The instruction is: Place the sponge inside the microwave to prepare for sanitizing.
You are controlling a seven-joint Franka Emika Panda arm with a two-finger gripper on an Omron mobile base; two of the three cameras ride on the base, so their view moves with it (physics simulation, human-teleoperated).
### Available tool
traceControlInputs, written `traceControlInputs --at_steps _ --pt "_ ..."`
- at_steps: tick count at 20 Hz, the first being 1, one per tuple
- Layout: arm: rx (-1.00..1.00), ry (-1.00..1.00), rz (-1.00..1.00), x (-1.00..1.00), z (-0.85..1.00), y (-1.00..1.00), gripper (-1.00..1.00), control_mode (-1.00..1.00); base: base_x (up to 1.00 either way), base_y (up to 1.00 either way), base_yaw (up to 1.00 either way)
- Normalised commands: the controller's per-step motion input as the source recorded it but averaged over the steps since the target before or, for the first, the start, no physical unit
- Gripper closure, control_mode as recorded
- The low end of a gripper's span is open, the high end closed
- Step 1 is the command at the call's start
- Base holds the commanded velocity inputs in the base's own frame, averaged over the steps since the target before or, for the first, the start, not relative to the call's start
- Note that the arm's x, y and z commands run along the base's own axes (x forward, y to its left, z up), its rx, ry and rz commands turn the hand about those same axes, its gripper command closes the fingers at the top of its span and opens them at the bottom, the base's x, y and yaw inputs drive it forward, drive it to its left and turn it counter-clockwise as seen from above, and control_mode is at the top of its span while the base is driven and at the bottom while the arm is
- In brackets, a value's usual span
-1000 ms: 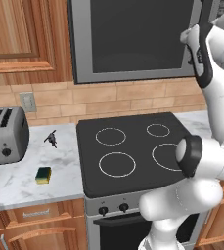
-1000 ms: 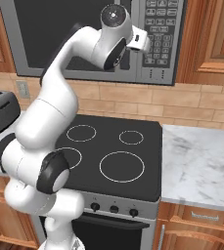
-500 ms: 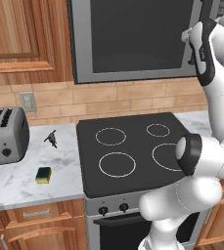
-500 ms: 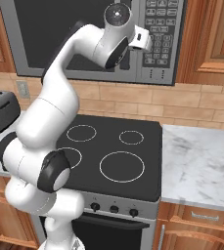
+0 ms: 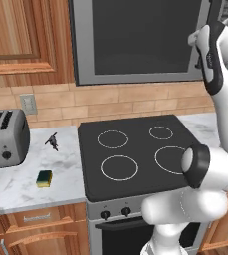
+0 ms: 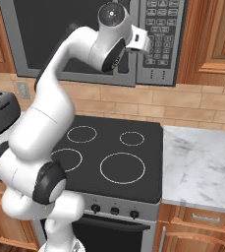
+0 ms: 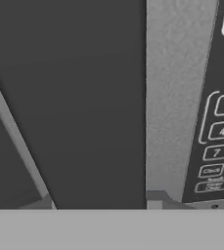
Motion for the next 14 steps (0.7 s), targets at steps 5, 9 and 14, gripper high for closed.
traceControlInputs --at_steps 5,9,14 --pt "-0.16 0.00 -0.14 -0.63 0.04 0.47 1.00 -1.00 0.00 0.00 0.00" --pt "-0.10 0.02 -0.15 -0.79 0.08 0.27 1.00 -1.00 0.00 0.00 0.00" --pt "-0.01 0.02 -0.23 -0.79 0.00 0.17 1.00 -1.00 0.00 0.00 0.00"
